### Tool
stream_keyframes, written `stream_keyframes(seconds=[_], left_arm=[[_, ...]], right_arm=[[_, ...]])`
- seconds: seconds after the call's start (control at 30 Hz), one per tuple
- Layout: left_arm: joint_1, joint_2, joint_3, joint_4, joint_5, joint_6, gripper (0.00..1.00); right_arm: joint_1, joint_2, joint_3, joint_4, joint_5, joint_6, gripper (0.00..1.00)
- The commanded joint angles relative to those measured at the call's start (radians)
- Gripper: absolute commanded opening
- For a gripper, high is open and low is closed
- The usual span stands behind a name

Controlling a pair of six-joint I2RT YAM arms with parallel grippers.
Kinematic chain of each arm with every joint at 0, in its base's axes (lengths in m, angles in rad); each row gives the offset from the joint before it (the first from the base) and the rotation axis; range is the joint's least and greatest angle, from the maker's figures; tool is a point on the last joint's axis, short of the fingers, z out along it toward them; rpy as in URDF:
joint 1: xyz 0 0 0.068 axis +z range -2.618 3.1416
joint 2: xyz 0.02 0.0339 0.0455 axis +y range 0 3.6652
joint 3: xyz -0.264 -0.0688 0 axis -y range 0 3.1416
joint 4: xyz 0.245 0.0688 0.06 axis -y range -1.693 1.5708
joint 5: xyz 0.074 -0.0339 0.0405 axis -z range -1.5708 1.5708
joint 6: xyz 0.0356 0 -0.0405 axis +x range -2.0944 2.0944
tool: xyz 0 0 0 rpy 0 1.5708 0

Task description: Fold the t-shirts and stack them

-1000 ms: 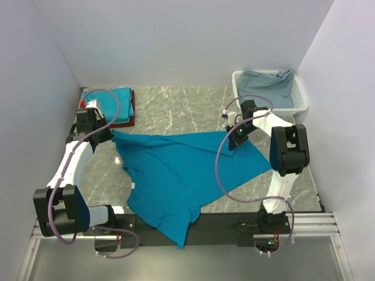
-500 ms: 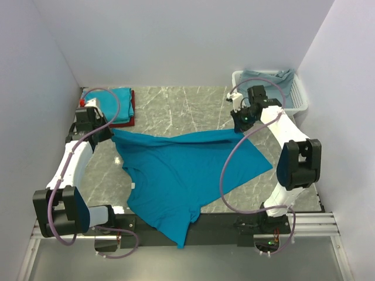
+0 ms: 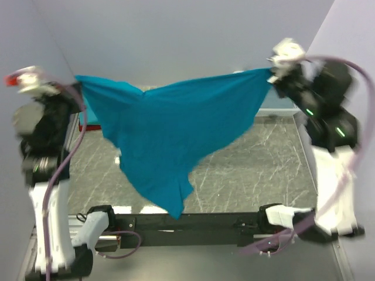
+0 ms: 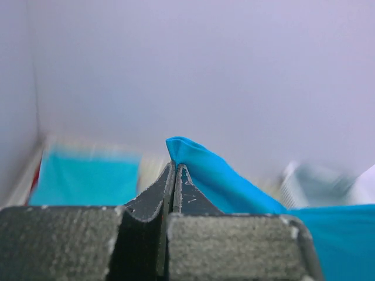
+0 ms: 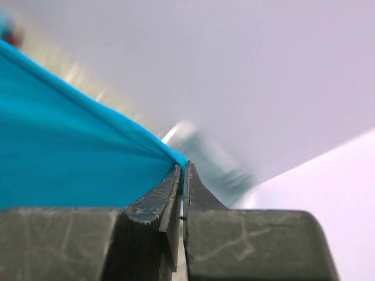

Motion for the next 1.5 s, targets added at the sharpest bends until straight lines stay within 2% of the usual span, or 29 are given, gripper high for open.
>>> stream_keyframes(seconds=[0.0,0.1,0.23,0.37,0.53,0.7,0.8,0.83,0.87,0.93,0.97,1.03,1.1,1.17,1.2,1.23,1.3,1.33,1.47], left_arm=[[-0.002,-0.118,0.111,0.118,0.02,-0.068,0.0],[-0.002,-0.165,0.218,0.121,0.052,-0.1,0.0],[-0.029,-0.166,0.376,0.112,0.075,-0.15,0.0],[-0.041,-0.154,0.461,0.114,0.083,-0.175,0.0],[-0.063,-0.155,0.47,0.108,0.074,-0.166,0.01],[-0.064,-0.18,0.311,0.104,0.065,-0.125,0.0],[-0.066,-0.206,0.142,0.115,0.053,-0.099,0.0],[-0.066,-0.227,0.089,0.129,0.048,-0.091,0.0],[-0.066,-0.237,-0.027,0.146,0.031,-0.079,0.0],[-0.066,-0.253,-0.143,0.189,0.02,-0.072,0.0],[-0.064,-0.255,-0.256,0.206,0.013,-0.069,0.0],[-0.066,-0.235,-0.355,0.258,-0.01,-0.069,0.0],[-0.064,-0.199,-0.476,0.299,-0.024,-0.079,0.0],[-0.064,-0.053,-0.547,0.353,-0.071,-0.101,0.0],[-0.064,-0.053,-0.565,0.353,-0.084,-0.117,0.0],[-0.064,0.054,-0.585,0.368,-0.089,-0.153,0.0],[-0.058,0.172,-0.584,0.425,-0.09,-0.177,0.0],[-0.057,0.294,-0.547,0.439,-0.086,-0.178,0.0],[-0.041,0.542,-0.402,0.45,-0.069,-0.149,0.0]], right_arm=[[0.001,-0.162,0.099,0.025,0.035,-0.013,0.0],[0.001,-0.276,0.128,0.076,0.059,-0.001,0.0],[-0.005,-0.331,0.279,0.036,0.076,0.018,0.0],[-0.025,-0.356,0.32,0.054,0.119,0.007,0.0],[-0.028,-0.364,0.266,0.078,0.156,-0.007,0.0],[-0.028,-0.35,0.116,0.117,0.136,0.024,0.0],[-0.03,-0.353,-0.077,0.191,0.104,0.051,0.0],[-0.03,-0.359,-0.205,0.221,0.094,0.06,0.0],[-0.03,-0.364,-0.269,0.252,0.084,0.085,0.0],[-0.03,-0.359,-0.451,0.341,0.053,0.111,0.0],[-0.028,-0.339,-0.507,0.372,0.041,0.128,0.0],[-0.028,-0.301,-0.637,0.465,0.003,0.162,0.0],[-0.027,-0.209,-0.699,0.554,-0.031,0.185,0.0],[-0.013,-0.084,-0.771,0.648,-0.083,0.2,0.0],[-0.007,-0.034,-0.771,0.677,-0.093,0.205,0.0],[0.001,0.071,-0.774,0.708,-0.099,0.217,0.0],[0.018,0.185,-0.745,0.748,-0.111,0.254,0.0],[0.023,0.298,-0.689,0.748,-0.111,0.265,0.0],[0.053,0.533,-0.482,0.665,-0.051,0.294,0.0]])
